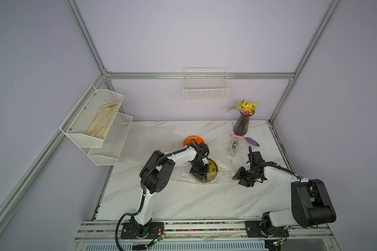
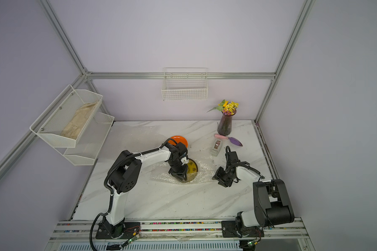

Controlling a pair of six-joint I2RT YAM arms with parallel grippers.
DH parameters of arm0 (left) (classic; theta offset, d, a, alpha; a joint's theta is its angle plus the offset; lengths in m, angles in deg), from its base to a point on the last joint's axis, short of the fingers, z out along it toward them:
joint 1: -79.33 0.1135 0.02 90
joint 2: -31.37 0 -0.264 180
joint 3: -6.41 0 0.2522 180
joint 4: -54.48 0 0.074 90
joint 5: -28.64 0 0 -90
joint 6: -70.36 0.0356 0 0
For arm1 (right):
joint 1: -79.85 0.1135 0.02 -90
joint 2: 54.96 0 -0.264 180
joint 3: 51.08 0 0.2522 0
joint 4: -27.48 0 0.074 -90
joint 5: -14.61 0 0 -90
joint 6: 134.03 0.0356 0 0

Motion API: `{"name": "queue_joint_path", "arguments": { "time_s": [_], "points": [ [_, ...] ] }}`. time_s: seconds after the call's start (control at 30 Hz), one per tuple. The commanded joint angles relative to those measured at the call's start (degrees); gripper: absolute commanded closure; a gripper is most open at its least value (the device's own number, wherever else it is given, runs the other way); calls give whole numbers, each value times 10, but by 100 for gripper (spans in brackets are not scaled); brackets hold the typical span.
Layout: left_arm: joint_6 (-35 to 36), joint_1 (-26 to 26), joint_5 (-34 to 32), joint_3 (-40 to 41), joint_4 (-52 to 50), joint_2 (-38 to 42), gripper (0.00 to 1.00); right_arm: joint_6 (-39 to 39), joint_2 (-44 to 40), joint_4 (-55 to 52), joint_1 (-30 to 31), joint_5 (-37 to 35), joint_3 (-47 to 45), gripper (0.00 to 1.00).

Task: Wrap dinner plates in bubble wrap
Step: Wrap the plate in the bubble wrap.

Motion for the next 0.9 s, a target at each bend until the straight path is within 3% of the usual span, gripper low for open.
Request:
{"name": "queue_joint_path", "arguments": {
  "time_s": [0.0, 0.07, 0.2, 0.33, 0.57, 0.87],
  "points": [
    [1, 1, -37, 40, -6, -38, 73, 9, -1, 41, 0, -15, -12, 60],
    [1, 2, -30, 43, 2, -37, 73, -2, -3, 31, 1, -34, -3, 69],
    [2, 6, -15, 48, 15, -30, 73, -10, -27, 14, 4, -56, 23, 99],
    [-3, 9, 9, 55, 43, -16, 73, -4, -51, -13, 47, -53, 79, 100],
    [-16, 11, 37, 70, 71, -13, 73, 66, -6, 25, 196, -41, 170, 100],
    [-27, 18, 37, 80, 84, 9, 74, 167, 111, 166, 284, -6, 143, 100]
  ]
}}
